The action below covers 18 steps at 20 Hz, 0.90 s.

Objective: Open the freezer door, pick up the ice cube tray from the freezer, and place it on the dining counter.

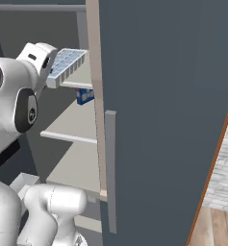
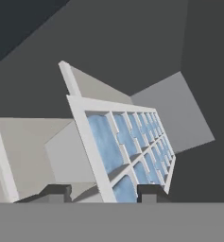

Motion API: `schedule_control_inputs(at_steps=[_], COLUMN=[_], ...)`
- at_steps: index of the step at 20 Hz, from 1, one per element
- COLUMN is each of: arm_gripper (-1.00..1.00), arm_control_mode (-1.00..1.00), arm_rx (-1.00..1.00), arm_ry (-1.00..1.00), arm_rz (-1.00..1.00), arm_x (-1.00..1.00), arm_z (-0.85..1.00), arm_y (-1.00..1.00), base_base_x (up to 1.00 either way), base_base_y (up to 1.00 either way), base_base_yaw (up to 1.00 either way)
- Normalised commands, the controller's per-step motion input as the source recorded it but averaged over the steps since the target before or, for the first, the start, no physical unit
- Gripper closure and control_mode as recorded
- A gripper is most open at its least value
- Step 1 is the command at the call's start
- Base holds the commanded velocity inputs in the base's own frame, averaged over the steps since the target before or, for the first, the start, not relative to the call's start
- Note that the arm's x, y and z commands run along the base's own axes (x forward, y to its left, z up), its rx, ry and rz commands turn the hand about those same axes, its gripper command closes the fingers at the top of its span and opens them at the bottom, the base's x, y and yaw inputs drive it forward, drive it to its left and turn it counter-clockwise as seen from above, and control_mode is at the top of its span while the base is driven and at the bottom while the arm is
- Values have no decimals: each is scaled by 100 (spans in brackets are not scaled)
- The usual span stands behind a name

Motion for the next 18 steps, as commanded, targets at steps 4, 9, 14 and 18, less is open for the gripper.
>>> schedule_control_inputs(at_steps=[4,9,14,18], arm_gripper=[100,100,100,100], arm_control_mode=[-100,-100,-100,-100], arm_rx=[0,0,0,0], arm_ry=[0,0,1,7], arm_rz=[0,0,0,0], arm_x=[-98,-89,-49,-36], arm_z=[0,0,0,0], arm_y=[-4,-11,-15,-4], base_base_x=[0,0,0,0], base_base_y=[0,0,0,0], base_base_yaw=[0,0,0,0])
